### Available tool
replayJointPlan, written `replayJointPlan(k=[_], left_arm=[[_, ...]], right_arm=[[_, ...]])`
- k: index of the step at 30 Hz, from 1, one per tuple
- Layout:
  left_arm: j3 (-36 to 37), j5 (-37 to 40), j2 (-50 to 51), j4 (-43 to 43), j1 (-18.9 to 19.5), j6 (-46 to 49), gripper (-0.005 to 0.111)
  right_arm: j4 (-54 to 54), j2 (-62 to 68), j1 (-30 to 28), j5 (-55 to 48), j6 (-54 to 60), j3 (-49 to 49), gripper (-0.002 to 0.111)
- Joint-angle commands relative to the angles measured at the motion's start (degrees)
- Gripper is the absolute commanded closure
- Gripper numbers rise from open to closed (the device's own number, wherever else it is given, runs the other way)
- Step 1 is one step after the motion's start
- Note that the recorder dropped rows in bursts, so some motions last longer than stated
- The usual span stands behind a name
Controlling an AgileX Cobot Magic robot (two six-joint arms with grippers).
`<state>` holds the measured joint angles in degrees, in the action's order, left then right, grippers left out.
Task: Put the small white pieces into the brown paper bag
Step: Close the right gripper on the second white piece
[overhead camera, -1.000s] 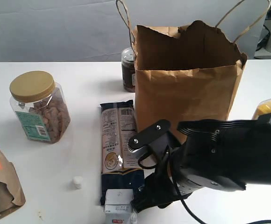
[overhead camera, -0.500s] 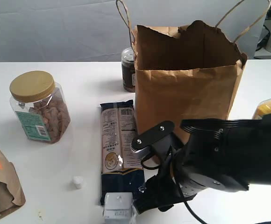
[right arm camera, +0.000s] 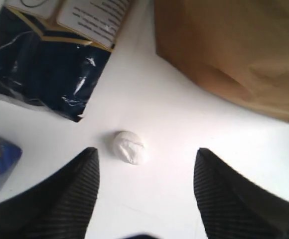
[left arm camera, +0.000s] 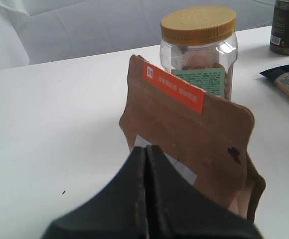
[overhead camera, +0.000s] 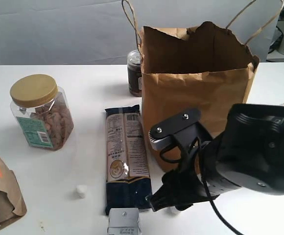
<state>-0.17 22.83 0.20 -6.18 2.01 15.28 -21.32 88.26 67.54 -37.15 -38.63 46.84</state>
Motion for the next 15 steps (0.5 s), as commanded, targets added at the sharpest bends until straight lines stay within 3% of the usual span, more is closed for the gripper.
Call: replayJointPlan(k=[1,10,15], left_arm=[[0.2,-0.4,-0.2,-0.5,-0.5,-0.1,0.107],[0.2,-0.4,-0.2,-0.5,-0.5,-0.1,0.107],[0.2,-0.4,-0.2,-0.5,-0.5,-0.1,0.107]], right_arm=[[-0.4,3.5,-3.0,-0.2,-5.1,-0.5,0.055],[10.5,8.7,-4.4,8.8,-0.1,-1.5,0.055],[10.3,11.7,-4.4,9.5,-0.1,-1.5,0.055]])
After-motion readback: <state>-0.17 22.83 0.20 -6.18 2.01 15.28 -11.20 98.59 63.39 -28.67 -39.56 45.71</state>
